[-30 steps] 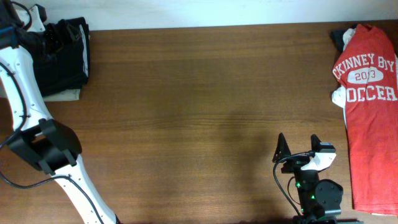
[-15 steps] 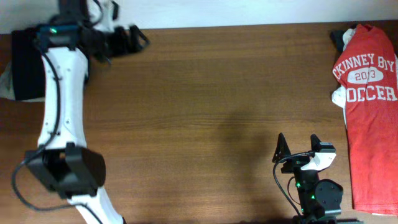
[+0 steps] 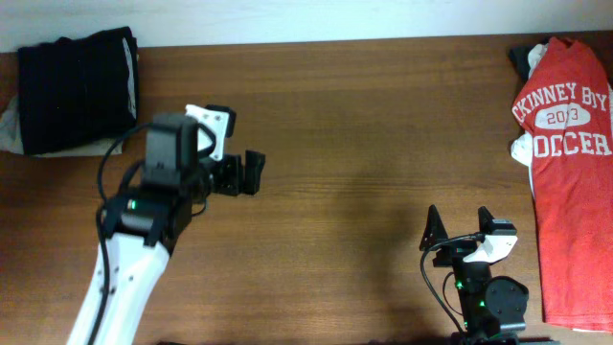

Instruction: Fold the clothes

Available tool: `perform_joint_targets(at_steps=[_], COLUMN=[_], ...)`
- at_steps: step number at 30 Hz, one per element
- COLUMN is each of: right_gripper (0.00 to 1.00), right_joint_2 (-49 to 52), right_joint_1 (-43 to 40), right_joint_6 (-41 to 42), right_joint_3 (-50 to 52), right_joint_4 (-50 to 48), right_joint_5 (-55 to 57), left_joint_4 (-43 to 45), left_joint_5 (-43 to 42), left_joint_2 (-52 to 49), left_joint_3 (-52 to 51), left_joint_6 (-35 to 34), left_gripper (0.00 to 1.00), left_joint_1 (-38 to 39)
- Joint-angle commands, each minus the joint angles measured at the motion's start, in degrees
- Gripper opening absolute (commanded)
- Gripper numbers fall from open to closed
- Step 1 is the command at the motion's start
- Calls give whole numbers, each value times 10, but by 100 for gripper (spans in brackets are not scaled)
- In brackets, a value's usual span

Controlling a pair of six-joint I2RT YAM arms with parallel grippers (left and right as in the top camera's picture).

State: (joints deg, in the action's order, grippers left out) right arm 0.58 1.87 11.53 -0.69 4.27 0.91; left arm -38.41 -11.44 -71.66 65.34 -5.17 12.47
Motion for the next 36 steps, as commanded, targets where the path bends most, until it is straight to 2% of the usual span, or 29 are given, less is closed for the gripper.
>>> perform_joint_targets(at_steps=[1,3,5,9,14,19,23,26,36], right_gripper=[99,99,99,98,99,99,99,99,99], right_joint_2=[-4,-4,-4,-4,-4,-4,-4,-4,-4], right_joint_1=[4,4,4,4,4,4,4,4,4], right_joint_6=[-6,-6,-6,-6,-6,-6,-6,-6,-6], right_joint_3=[4,4,4,4,4,4,4,4,4], right_joint_4=[3,3,3,3,3,3,3,3,3], right_joint_5=[-3,-3,-3,-3,-3,-3,-3,-3,-3], left_joint_4=[111,158,188,256,389,411,407,339,340], left_joint_5=[8,8,8,8,35,38,40,83,85], left_joint_2=[115,203,337,512,623,715,714,714,714], left_joint_3=[-149,-236,-337,-471,-599,-643,-649,-649,-648], left_joint_6=[9,9,9,9,9,9,9,9,9], left_gripper=[99,99,99,99,99,99,99,99,99], left_joint_1=[-20,-32,-68,-143,-165,-191,-202,-202,-202])
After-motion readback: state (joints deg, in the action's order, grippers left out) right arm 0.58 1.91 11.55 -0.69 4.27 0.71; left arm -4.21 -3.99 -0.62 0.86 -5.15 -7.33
